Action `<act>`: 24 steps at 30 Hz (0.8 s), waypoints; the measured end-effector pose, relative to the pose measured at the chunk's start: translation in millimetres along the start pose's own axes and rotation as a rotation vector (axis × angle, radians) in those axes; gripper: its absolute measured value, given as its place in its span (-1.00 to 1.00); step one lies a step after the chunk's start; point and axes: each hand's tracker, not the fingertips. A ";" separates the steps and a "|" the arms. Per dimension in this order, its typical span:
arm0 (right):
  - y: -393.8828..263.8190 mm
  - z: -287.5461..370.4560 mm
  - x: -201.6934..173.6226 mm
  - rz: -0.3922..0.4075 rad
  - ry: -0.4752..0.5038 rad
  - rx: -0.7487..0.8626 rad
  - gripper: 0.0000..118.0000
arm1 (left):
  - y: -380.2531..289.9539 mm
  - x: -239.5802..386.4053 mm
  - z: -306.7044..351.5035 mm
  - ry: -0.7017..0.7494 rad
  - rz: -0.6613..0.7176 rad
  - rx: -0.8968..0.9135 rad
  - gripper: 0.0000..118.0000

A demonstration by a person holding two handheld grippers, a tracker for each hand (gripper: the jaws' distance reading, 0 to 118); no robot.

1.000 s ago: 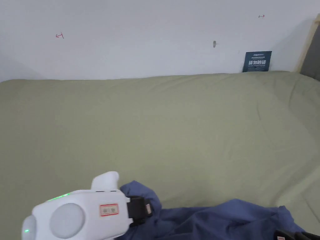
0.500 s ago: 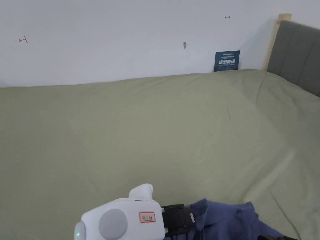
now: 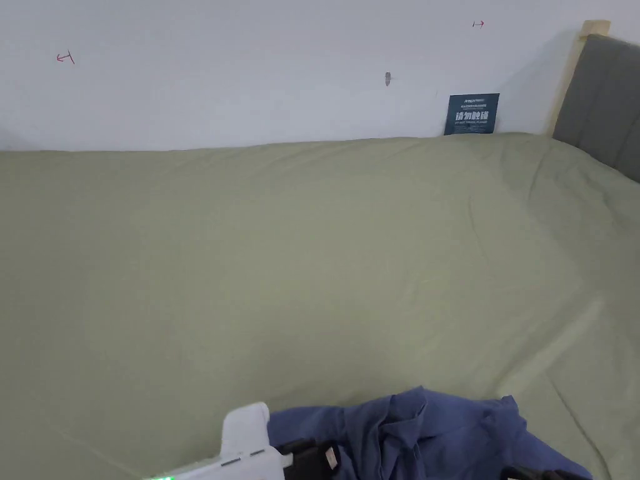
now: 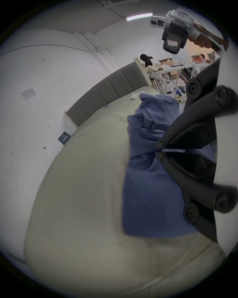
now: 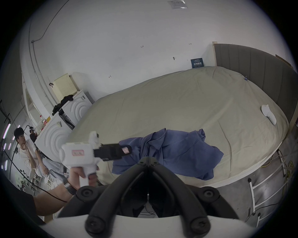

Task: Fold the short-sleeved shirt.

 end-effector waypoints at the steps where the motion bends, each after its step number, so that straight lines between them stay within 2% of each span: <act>1: -0.2 2.0 0.1 -0.004 0.002 0.005 -0.97 | -5.6 -1.0 -9.4 -0.029 0.004 -0.009 -0.95; 5: 0.1 8.4 0.9 -0.022 0.006 0.020 -0.97 | -25.2 3.5 -46.3 -0.044 0.029 -0.037 -0.95; 7: 0.1 10.3 1.0 -0.026 0.005 0.025 -0.97 | -36.6 9.9 -59.8 -0.125 0.060 -0.065 -0.95; 11: 0.6 9.8 2.9 -0.028 -0.006 0.026 -0.97 | -49.8 21.2 -80.6 -0.129 0.043 -0.081 -0.95; 13: 1.6 8.8 2.1 -0.029 -0.009 0.022 -0.97 | -46.2 19.3 -79.5 -0.144 0.081 -0.078 -0.95; 15: 1.2 5.5 1.1 -0.027 -0.006 0.016 -0.97 | -39.6 24.1 -68.2 -0.144 0.073 -0.078 -0.94; 20: -1.2 -6.4 -6.0 -0.003 -0.004 -0.018 -0.97 | -14.3 39.5 -5.6 -0.215 -0.079 0.010 -0.94; 24: 0.0 -13.4 -14.8 0.016 0.014 -0.032 -0.97 | 5.2 19.1 42.0 -0.069 -0.139 0.076 -0.94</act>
